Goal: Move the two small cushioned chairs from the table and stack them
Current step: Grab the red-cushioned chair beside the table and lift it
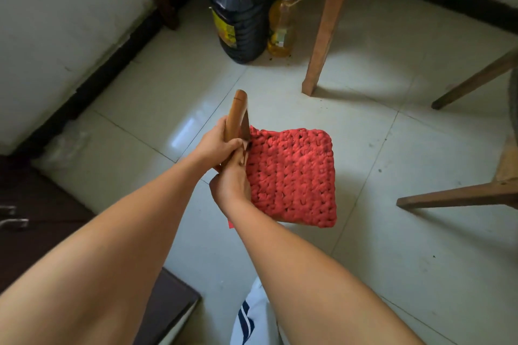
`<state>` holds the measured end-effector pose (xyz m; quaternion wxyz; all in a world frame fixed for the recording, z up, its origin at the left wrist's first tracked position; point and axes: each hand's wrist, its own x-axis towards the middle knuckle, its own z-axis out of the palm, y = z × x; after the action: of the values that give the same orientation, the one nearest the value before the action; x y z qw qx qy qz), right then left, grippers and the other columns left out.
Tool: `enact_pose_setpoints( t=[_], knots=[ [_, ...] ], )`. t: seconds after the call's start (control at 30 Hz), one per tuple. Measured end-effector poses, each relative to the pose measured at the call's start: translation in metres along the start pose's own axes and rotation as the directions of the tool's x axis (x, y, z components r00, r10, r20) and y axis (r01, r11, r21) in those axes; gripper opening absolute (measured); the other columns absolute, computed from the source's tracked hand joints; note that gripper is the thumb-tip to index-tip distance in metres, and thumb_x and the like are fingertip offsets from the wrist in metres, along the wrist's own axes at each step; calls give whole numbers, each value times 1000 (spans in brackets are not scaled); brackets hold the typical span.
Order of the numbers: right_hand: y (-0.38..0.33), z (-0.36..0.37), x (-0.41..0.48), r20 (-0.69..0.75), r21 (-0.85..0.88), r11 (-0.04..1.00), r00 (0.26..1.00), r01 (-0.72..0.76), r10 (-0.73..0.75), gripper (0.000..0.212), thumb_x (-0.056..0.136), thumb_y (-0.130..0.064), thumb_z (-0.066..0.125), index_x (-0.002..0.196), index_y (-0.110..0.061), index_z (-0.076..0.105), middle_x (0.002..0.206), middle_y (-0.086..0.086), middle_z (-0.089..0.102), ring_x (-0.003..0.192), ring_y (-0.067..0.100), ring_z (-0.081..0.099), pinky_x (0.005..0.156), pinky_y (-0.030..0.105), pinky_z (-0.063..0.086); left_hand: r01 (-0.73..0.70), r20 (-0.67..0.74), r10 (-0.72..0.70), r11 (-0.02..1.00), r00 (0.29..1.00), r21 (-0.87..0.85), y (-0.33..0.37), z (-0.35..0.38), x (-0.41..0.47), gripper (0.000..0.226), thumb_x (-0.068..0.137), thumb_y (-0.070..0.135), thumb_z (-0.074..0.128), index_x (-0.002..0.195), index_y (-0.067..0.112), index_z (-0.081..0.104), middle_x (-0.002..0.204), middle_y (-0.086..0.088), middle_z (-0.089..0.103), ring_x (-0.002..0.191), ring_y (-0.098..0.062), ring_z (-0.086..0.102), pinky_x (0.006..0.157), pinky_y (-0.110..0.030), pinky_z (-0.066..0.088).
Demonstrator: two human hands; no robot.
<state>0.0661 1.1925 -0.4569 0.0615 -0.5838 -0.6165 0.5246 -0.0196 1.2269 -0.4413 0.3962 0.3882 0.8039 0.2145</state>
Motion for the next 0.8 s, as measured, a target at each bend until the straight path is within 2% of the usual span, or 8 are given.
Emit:
enact_pose_setpoints(
  t=[0.07,0.13,0.2,0.23,0.33,0.4,0.63,0.8],
  knots=[
    [-3,12,4,23,72,997,1000,-7,5,66,81,-6,53,139,-21,25,121,6,57,106,37,60,83,45,51,23,-36,-23,1000,999,1,-11,-2,2,49,87,18,61,132,16,43,115,-5,58,111,-28,56,89,-34,43],
    [-5,25,6,52,175,984,998,-37,29,59,81,-14,57,132,-28,31,97,-3,58,89,33,63,68,42,56,57,-75,-59,998,995,-26,-25,-4,0,44,87,16,59,129,16,45,112,-6,59,107,-28,57,87,-33,43],
    [-3,34,8,72,230,972,997,-48,32,53,82,-23,60,129,-32,37,95,-1,60,69,20,60,45,25,48,91,-91,-96,994,991,-54,-37,-7,-4,44,87,12,57,129,18,45,113,-9,60,103,-27,57,87,-34,46],
    [0,40,9,99,239,970,995,-48,25,54,81,-25,62,130,-34,38,99,1,64,67,15,58,41,20,43,114,-95,-120,991,988,-68,-43,-7,-7,46,85,9,55,129,19,44,113,-11,61,102,-28,58,87,-36,47],
    [4,58,12,194,273,959,981,-80,26,65,79,-21,64,136,-38,38,108,4,67,89,24,64,68,32,54,177,-102,-184,981,978,-78,-60,-11,-12,52,80,0,50,129,17,41,112,-17,60,101,-33,59,85,-44,51],
    [4,66,15,186,309,947,982,-90,33,66,79,-17,64,137,-39,39,112,4,67,97,26,64,80,38,54,184,-96,-192,979,977,-87,-67,-15,-13,54,81,-2,49,130,17,40,112,-19,59,101,-35,59,87,-48,52],
    [6,60,16,224,234,971,975,-54,0,57,79,-27,62,131,-40,43,105,2,67,95,27,64,88,47,54,207,-59,-213,974,975,-87,-63,-19,-19,69,84,3,50,146,21,25,123,-15,57,109,-34,57,93,-48,50],
    [10,14,-10,270,275,959,963,-68,-9,75,84,-29,64,147,-39,24,142,2,50,125,25,53,101,47,46,86,-199,-119,983,973,-163,-31,-21,-64,76,81,-1,46,145,33,28,114,9,44,101,-22,56,87,-41,51]
  ],
)
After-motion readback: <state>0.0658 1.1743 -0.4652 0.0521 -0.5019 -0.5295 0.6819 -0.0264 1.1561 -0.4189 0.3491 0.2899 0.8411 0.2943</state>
